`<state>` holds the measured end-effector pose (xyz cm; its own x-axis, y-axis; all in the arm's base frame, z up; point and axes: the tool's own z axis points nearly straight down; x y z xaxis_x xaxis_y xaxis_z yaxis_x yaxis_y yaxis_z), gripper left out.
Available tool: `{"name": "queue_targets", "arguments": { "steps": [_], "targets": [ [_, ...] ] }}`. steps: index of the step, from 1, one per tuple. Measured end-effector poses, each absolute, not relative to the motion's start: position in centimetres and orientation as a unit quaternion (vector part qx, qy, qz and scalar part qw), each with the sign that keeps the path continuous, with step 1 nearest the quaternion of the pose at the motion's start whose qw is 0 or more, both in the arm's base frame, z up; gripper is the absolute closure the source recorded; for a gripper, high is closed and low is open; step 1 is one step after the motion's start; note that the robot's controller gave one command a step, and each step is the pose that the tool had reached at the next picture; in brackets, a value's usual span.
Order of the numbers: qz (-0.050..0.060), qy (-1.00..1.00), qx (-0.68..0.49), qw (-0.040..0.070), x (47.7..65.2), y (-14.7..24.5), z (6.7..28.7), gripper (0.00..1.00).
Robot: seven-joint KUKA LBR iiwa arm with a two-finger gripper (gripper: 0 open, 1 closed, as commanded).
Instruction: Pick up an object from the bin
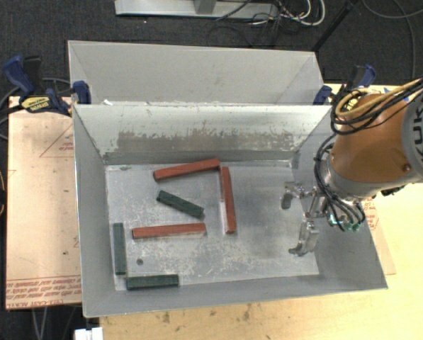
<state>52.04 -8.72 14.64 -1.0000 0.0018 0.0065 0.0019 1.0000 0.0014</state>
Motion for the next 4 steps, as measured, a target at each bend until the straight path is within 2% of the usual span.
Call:
{"name": "queue_targets", "arguments": {
  "steps": [1, 2, 3, 4],
  "targets": [
    [-0.001, -0.997, -0.083, -0.003, 55.1, -3.9, 17.2, 0.0],
    [-0.001, -0.999, 0.038, 0.001, 54.9, 2.0, 12.8, 0.0],
    [-0.003, -1.0, 0.004, 0.002, 54.1, 9.5, 9.9, 0.0],
    [-0.002, -0.999, -0.032, 0.001, 53.2, 14.5, 6.9, 0.0]
  ]
}}
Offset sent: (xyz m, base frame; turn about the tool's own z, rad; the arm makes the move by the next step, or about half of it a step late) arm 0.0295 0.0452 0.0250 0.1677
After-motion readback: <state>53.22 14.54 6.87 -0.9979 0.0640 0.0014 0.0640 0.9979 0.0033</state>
